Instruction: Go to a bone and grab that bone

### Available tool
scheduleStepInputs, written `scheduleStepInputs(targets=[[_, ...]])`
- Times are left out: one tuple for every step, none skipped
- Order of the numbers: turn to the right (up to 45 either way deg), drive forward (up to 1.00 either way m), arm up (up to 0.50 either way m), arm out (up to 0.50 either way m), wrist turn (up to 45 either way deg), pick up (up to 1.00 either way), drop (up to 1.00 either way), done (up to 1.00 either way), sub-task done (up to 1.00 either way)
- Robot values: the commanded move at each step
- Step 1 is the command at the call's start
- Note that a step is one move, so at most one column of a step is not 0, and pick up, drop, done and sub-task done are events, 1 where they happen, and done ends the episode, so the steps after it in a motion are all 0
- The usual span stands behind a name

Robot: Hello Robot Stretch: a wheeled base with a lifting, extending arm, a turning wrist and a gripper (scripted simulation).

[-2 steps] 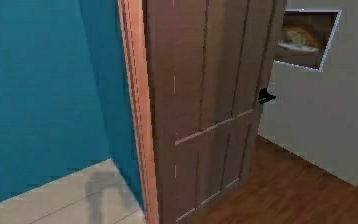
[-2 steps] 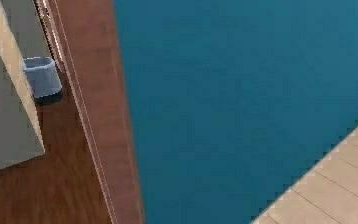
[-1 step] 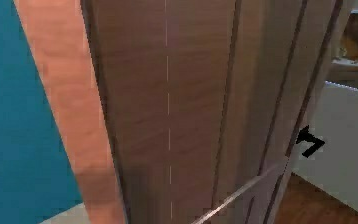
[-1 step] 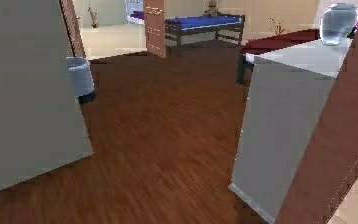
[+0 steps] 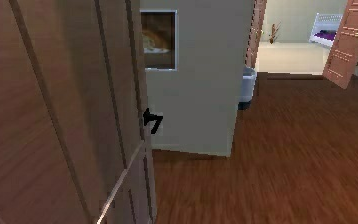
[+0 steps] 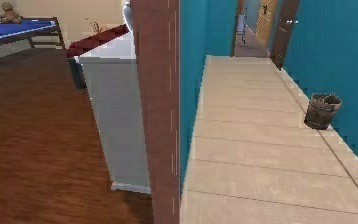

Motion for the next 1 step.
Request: scheduleStepInputs(targets=[[6.0,0.00,0.00,0.00,0.0,0.00,0.00,0.00,0.00]])
